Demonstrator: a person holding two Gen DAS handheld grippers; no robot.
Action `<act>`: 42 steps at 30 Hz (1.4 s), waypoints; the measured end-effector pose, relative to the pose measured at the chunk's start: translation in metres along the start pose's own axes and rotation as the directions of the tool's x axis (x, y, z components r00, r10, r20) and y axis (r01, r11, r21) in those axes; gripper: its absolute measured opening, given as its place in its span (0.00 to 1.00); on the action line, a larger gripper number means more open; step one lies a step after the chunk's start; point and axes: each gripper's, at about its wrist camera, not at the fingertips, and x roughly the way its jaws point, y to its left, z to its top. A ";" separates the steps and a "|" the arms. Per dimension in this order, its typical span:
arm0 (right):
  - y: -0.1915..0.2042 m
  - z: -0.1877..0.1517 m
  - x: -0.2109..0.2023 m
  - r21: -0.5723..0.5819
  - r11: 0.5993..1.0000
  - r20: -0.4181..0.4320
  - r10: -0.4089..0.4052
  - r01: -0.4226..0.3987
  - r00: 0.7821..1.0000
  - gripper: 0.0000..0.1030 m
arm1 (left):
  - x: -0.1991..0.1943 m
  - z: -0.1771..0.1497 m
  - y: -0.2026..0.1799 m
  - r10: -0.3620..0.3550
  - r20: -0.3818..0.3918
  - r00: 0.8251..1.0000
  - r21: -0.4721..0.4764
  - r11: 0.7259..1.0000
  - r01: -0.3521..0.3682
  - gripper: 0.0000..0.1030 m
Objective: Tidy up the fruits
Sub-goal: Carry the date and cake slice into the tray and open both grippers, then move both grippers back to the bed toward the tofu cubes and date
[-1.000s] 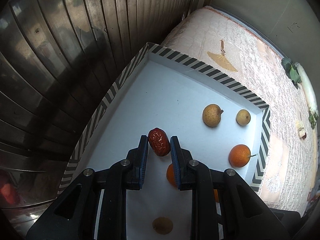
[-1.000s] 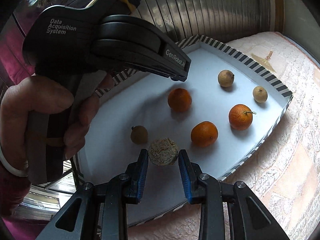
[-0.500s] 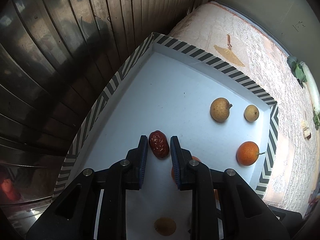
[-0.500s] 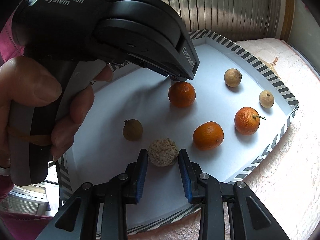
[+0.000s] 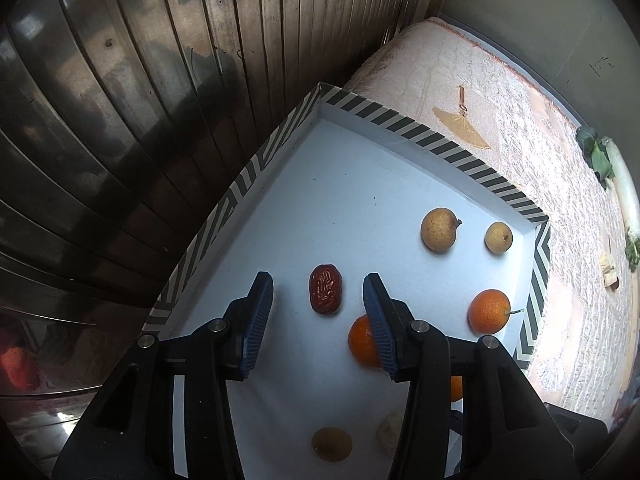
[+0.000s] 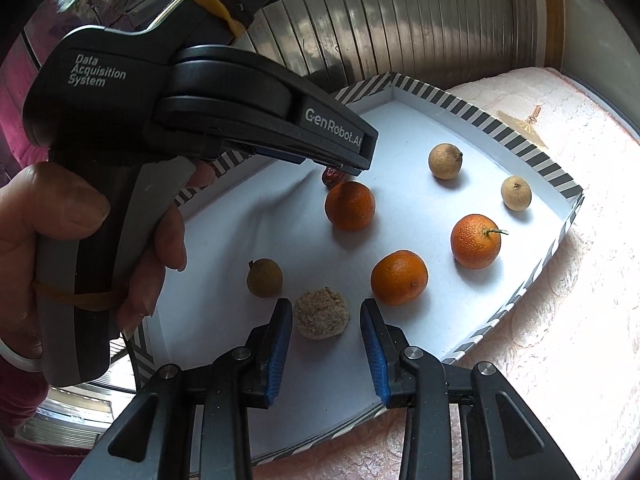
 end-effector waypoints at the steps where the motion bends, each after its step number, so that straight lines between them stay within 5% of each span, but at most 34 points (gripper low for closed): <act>1: 0.000 0.000 -0.004 0.002 1.000 0.011 0.002 -0.002 1.000 0.33 | -0.003 -0.002 0.001 -0.001 0.003 1.000 -0.003 1.000 0.001 0.45; 7: -0.011 -0.002 -0.029 0.024 0.999 0.081 -0.024 0.022 0.996 0.33 | -0.018 -0.001 -0.007 0.003 0.036 0.999 0.013 1.000 -0.003 0.45; 15: -0.053 -0.006 -0.055 0.160 0.978 0.140 -0.157 0.134 0.978 0.33 | -0.034 -0.007 -0.046 -0.034 0.061 0.998 0.069 0.997 0.029 0.45; 25: -0.109 -0.031 -0.088 0.311 0.926 0.139 -0.266 0.212 0.954 0.33 | -0.037 -0.016 -0.114 -0.090 0.044 0.995 0.170 0.982 0.081 0.45; 42: -0.187 -0.109 -0.146 0.510 0.804 0.083 -0.401 0.307 0.912 0.33 | -0.017 -0.040 -0.240 -0.182 -0.036 0.983 0.355 0.917 0.183 0.45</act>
